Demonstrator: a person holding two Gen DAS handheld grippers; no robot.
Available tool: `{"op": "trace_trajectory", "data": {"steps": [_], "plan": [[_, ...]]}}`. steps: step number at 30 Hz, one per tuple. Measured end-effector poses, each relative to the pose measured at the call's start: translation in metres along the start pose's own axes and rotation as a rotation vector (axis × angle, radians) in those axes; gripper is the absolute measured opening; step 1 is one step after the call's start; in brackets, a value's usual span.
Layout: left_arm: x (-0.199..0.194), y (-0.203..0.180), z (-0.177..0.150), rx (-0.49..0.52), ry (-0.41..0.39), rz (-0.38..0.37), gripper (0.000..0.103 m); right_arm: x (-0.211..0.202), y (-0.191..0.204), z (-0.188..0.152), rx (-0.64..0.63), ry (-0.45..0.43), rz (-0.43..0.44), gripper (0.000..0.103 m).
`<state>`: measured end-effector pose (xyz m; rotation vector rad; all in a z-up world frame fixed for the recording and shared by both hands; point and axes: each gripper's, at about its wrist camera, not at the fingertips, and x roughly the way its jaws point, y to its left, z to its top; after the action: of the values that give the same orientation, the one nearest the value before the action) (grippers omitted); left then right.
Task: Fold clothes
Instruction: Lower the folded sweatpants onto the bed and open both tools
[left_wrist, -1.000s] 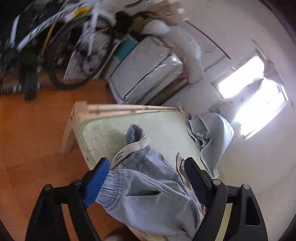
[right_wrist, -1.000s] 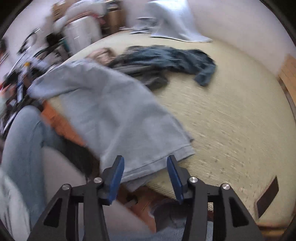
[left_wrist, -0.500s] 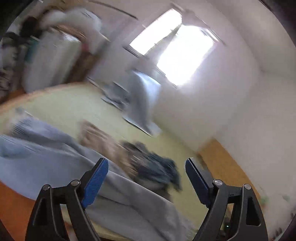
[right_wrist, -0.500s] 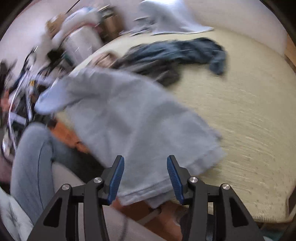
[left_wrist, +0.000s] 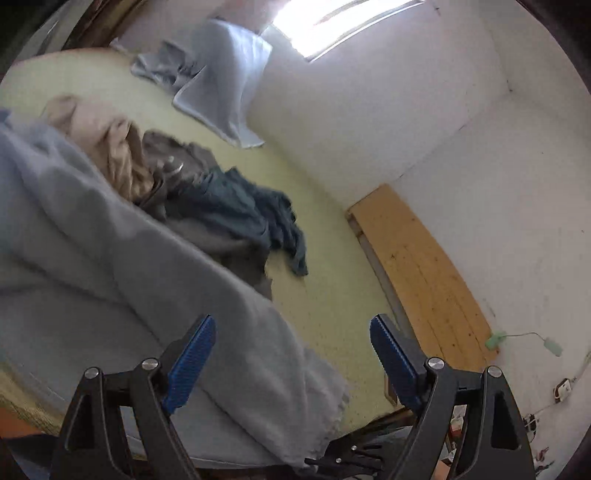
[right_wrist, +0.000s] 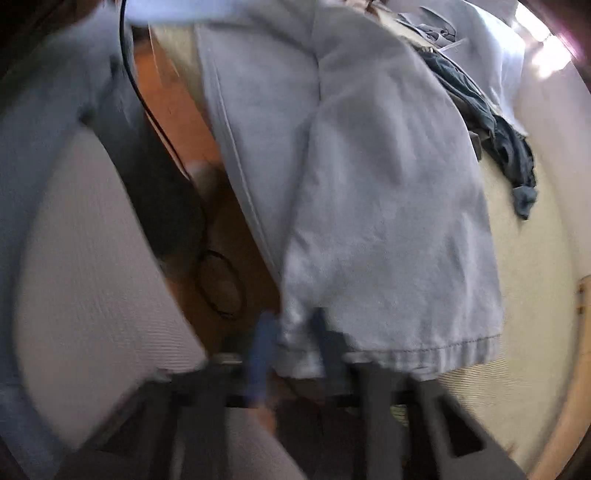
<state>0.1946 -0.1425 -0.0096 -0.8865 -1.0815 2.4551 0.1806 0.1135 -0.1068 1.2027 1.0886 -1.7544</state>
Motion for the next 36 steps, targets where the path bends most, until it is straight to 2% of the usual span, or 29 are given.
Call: {"op": "trace_trajectory", "data": {"steps": [2, 4, 8, 10, 12, 16, 19, 21, 23, 25, 29, 33, 36], "plan": [[0.003, 0.013, 0.003, -0.055, -0.009, 0.0, 0.088, -0.001, 0.0, -0.005, -0.015, 0.012, -0.023, 0.006], [-0.001, 0.032, 0.01, -0.139, -0.053, -0.009, 0.088, -0.006, -0.006, -0.013, -0.021, 0.059, -0.033, 0.005], [-0.003, 0.063, 0.013, -0.272, -0.101, 0.02, 0.088, 0.001, -0.02, -0.04, -0.028, 0.204, -0.007, 0.003], [-0.002, 0.074, 0.013, -0.316, -0.106, 0.048, 0.088, 0.007, -0.029, -0.05, -0.003, 0.25, 0.006, 0.003], [-0.002, 0.08, 0.013, -0.333, -0.113, 0.068, 0.088, 0.007, -0.038, -0.052, 0.024, 0.261, 0.013, 0.004], [0.0, 0.086, 0.013, -0.32, -0.108, 0.094, 0.088, -0.011, -0.056, -0.045, 0.095, 0.199, 0.017, 0.006], [-0.002, 0.086, 0.011, -0.302, -0.089, 0.115, 0.088, -0.029, -0.066, -0.043, 0.126, 0.156, 0.087, 0.01], [-0.003, 0.085, 0.011, -0.283, -0.078, 0.128, 0.088, -0.043, -0.075, -0.04, 0.154, 0.102, 0.129, 0.031], [-0.001, 0.081, 0.011, -0.259, -0.066, 0.135, 0.088, -0.06, -0.093, -0.033, 0.199, 0.018, 0.16, 0.042], [0.001, 0.077, 0.011, -0.228, -0.053, 0.14, 0.088, -0.071, -0.112, -0.028, 0.248, -0.049, 0.159, 0.044], [0.011, 0.071, 0.016, -0.17, -0.028, 0.171, 0.088, -0.078, -0.187, -0.038, 0.439, -0.167, 0.111, 0.046], [0.024, 0.075, 0.025, -0.142, 0.005, 0.225, 0.088, -0.048, -0.246, -0.061, 0.642, -0.18, 0.175, 0.046], [0.04, 0.081, 0.032, -0.156, 0.05, 0.21, 0.088, -0.032, -0.266, -0.063, 0.705, -0.153, 0.214, 0.046]]}}
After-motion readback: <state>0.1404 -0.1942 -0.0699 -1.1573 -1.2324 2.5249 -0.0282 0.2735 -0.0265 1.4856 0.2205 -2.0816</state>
